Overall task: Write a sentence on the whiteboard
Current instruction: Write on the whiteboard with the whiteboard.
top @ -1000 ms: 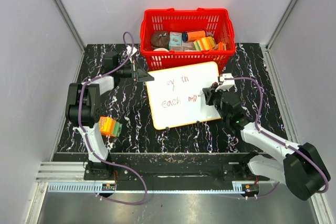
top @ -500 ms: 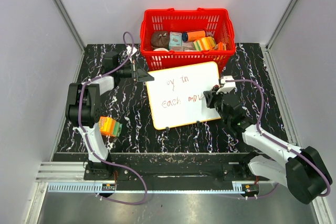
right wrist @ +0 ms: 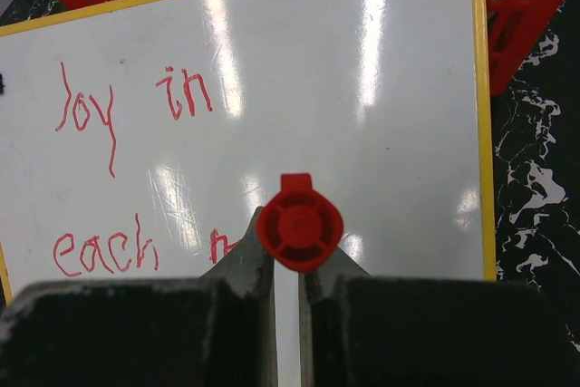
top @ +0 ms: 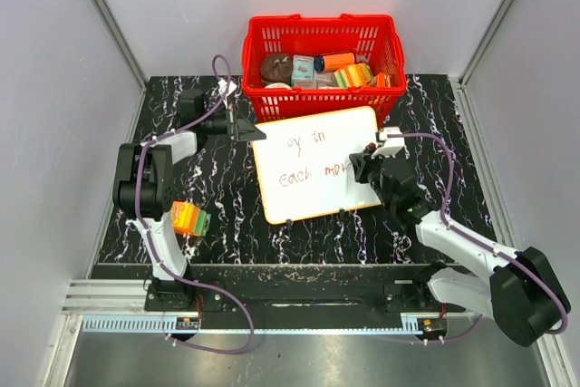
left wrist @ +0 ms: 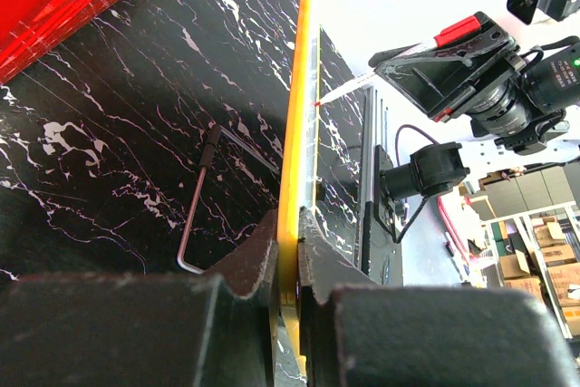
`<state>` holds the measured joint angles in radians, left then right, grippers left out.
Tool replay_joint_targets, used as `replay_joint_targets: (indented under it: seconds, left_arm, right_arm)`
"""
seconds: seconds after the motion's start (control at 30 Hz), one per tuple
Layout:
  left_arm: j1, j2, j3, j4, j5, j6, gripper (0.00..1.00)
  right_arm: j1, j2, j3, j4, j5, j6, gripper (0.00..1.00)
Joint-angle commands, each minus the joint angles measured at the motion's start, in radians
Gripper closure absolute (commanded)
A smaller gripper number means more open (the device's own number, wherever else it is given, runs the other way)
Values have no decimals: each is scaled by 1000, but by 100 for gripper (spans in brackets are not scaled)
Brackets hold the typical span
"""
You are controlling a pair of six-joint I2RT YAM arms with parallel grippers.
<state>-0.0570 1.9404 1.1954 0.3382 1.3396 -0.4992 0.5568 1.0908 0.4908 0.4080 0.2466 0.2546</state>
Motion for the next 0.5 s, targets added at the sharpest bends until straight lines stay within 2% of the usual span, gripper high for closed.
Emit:
replay_joint_targets:
  seconds: [0.0,0.47]
  left_arm:
    - [-3,19,0,73,-39,151,100]
    - [-7,20,3,64,-39,159,100]
  right_arm:
    - [6,30,55,34,39,-18,100]
    - [8,11,77,2,109,-34,100]
